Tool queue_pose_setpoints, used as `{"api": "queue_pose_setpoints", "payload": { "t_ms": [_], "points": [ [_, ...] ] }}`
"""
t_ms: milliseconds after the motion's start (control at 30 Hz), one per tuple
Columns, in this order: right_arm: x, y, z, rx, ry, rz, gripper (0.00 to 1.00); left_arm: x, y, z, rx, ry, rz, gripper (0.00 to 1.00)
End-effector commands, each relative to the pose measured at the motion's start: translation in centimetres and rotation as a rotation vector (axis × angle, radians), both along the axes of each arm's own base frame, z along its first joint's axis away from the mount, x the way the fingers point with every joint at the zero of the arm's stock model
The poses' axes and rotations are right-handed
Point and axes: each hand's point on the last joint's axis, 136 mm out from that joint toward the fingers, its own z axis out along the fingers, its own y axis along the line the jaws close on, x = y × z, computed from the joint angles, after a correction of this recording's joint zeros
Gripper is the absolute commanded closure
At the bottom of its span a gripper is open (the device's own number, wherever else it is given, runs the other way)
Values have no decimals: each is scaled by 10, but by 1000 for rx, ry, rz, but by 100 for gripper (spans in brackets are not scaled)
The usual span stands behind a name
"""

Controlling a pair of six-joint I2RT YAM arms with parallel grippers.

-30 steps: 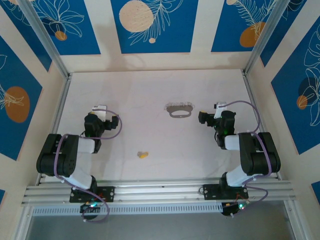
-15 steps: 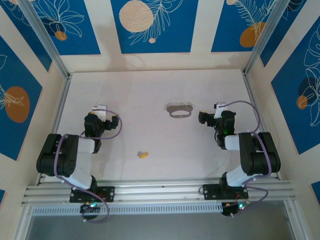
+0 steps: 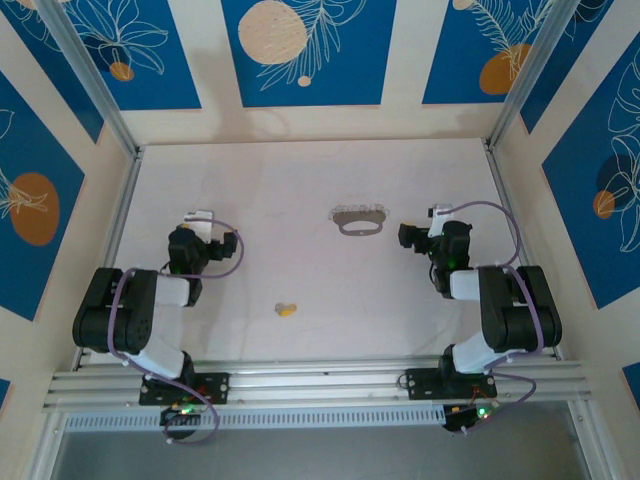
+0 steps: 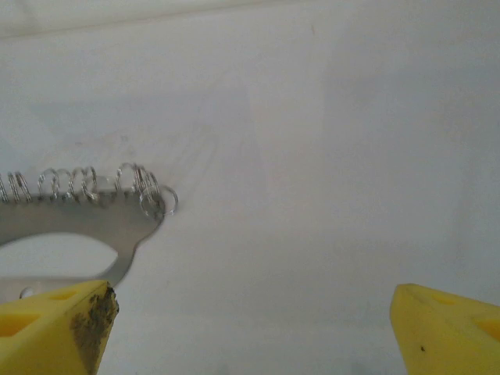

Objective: Put the keys on the keyring

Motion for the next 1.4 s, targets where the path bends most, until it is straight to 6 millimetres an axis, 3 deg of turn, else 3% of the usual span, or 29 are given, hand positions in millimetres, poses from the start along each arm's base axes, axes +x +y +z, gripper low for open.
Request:
{"api": "queue_pose_setpoints", "payload": {
  "t_ms": [0, 133, 233, 433, 600, 733, 1133, 1367],
  "points": [
    [7, -13, 46, 25, 29, -81, 10, 6, 6, 22, 0, 2, 19, 0],
    [12, -13, 76, 227, 134, -101, 11, 6, 6, 47, 7, 19, 22, 0],
    [23, 2, 74, 362, 231, -59, 15, 7, 3, 73, -34, 44, 28, 0],
    [56, 25, 47, 547, 413, -23, 26, -2, -20, 116, -287, 142, 8, 0],
    [82, 43, 25, 667, 524, 1, 33, -18, -53, 139, -460, 147, -102, 4],
    [97, 54, 14, 665, 569, -5, 34, -29, -77, 153, -517, 154, -147, 5],
    [115, 78, -24, 603, 671, -47, 35, -39, -170, 153, -450, 228, -318, 4],
    [108, 89, -36, 538, 717, -20, 35, -42, -194, 148, -427, 244, -373, 4]
  ]
}}
